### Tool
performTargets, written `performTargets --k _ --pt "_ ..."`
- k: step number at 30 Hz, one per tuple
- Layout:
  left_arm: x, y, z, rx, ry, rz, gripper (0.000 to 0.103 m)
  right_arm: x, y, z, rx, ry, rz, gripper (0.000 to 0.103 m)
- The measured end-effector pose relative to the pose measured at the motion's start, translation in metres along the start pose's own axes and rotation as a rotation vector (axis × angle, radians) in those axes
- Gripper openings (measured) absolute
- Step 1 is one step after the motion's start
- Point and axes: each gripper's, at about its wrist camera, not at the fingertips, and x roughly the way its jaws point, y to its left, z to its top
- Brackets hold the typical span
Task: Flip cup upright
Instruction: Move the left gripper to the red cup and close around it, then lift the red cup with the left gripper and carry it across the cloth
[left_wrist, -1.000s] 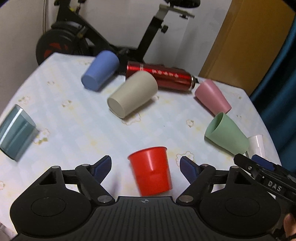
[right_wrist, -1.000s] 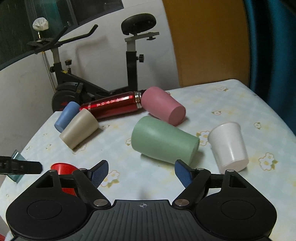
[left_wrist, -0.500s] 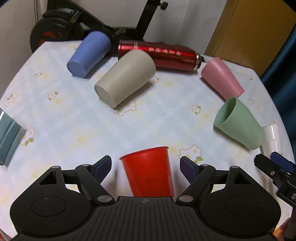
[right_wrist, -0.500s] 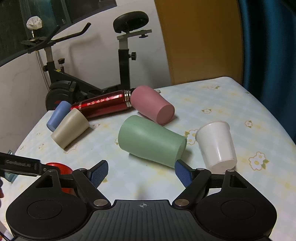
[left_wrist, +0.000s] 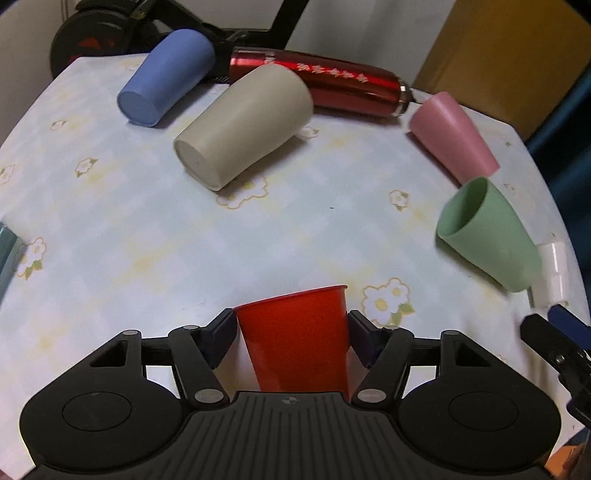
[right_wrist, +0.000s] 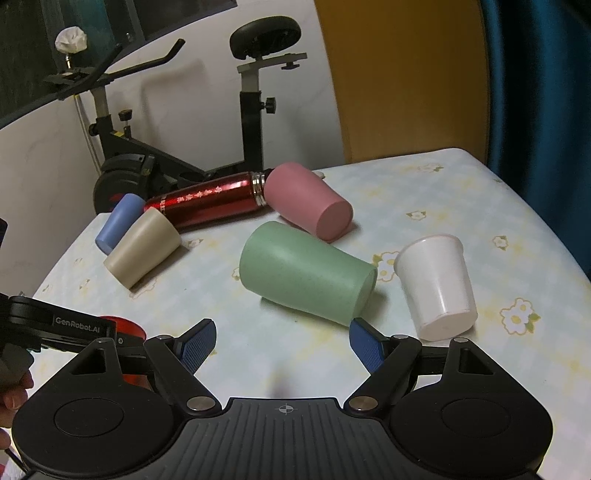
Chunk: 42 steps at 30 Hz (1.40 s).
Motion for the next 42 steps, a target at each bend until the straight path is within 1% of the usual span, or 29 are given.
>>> performTargets --k 4,5,7,12,15,18,23,25,26,27,28,32,34,38,42 --pt "-0.009 -0.002 -0.005 0.036 -0.049 -0.001 0.063 0.0 0.002 0.0 -0.004 0.005 0.004 0.078" --pt "-0.012 -0.002 -0.006 0.043 -0.057 0.0 0.063 0.0 0.002 -0.001 -0.003 0.007 0.005 0.082" --pt "-0.016 -0.002 -0.008 0.051 -0.07 -0.001 0.063 -0.002 0.003 -0.002 -0.004 0.005 0.005 0.089" --pt "-0.027 -0.001 -0.012 0.065 -0.11 -0.001 0.062 -0.005 0.005 -0.002 -0.007 0.009 0.009 0.089" --pt "-0.032 0.0 -0.015 0.079 -0.137 0.005 0.062 -0.006 0.006 -0.002 -0.008 0.006 0.012 0.093" --pt "-0.04 0.0 -0.02 0.11 -0.187 0.014 0.062 -0.008 0.007 -0.003 -0.013 0.006 0.016 0.093" --pt "-0.05 -0.001 -0.032 0.206 -0.286 0.063 0.062 -0.008 0.01 -0.004 -0.016 0.013 0.021 0.093" --pt "-0.051 -0.003 -0.036 0.267 -0.337 0.099 0.062 -0.008 0.01 -0.004 -0.018 0.014 0.024 0.093" --pt "-0.049 -0.003 -0.037 0.288 -0.359 0.129 0.062 -0.008 0.011 -0.004 -0.019 0.015 0.025 0.093" --pt "-0.048 -0.003 -0.036 0.289 -0.373 0.159 0.062 -0.008 0.011 -0.004 -0.021 0.016 0.026 0.093" --pt "-0.046 -0.002 -0.035 0.279 -0.38 0.171 0.062 -0.007 0.012 -0.004 -0.023 0.018 0.027 0.093" --pt "-0.041 0.007 -0.032 0.225 -0.416 0.141 0.062 -0.006 0.014 -0.005 -0.032 0.023 0.029 0.093" --pt "-0.039 0.011 -0.035 0.203 -0.434 0.145 0.062 -0.006 0.014 -0.006 -0.033 0.025 0.029 0.093" --pt "-0.031 0.017 -0.038 0.175 -0.414 0.135 0.062 -0.006 0.014 -0.006 -0.032 0.026 0.028 0.093" --pt "-0.031 0.019 -0.041 0.151 -0.398 0.123 0.062 -0.004 0.014 -0.007 -0.029 0.029 0.032 0.093"
